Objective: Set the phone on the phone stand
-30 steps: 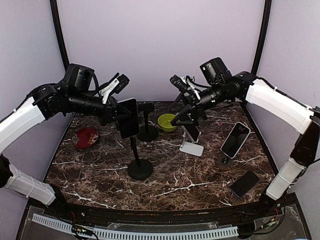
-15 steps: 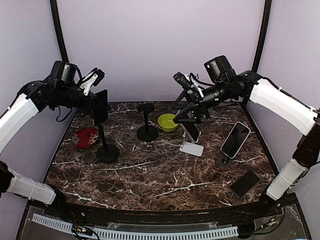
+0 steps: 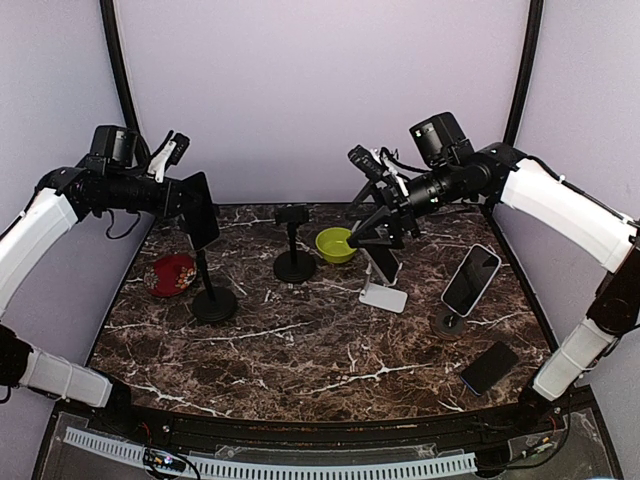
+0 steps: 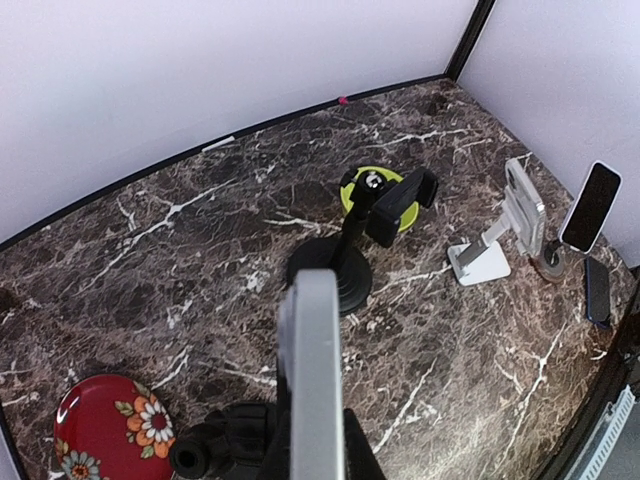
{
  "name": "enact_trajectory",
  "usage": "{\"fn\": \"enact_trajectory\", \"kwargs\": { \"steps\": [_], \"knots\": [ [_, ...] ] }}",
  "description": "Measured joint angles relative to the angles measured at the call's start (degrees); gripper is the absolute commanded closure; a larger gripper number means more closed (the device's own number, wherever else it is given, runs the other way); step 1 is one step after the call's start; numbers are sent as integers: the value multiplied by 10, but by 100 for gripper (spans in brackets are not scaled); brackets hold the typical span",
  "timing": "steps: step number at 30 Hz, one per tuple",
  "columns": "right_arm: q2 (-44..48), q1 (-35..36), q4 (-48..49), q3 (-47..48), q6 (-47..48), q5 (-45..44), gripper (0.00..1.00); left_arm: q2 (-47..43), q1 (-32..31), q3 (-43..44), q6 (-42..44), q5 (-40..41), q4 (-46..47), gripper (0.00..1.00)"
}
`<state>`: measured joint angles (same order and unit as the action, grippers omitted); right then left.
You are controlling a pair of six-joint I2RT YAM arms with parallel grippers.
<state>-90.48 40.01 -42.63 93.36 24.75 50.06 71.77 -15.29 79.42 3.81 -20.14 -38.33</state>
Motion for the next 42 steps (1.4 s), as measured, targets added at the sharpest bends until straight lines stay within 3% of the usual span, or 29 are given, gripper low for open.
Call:
{"fn": "enact_trajectory", "kwargs": {
  "steps": [9,18,22,30,32,38,42],
  "knots": [
    [0,0,0,0,0,-2,23,-72,1,-112,-30,-36,106,98],
    [0,0,0,0,1,-2,23,-72,1,-110,-31,-37,135,54],
    [0,0,-3,0,3,-3,23,-72,1,-104,-31,-34,139,43],
    [-14,-1,-9,16,11,-47,25,-71,1,-66,-32,-26,126,30],
    [-40,-2,-7,40,11,-66,25,-70,1,-49,-34,-22,118,17],
    [-145,-9,16,109,-3,-141,24,-68,1,13,-57,-23,94,20],
    [-244,-12,29,188,-21,-181,24,-68,-9,42,-118,-95,92,22]
  ]
}}
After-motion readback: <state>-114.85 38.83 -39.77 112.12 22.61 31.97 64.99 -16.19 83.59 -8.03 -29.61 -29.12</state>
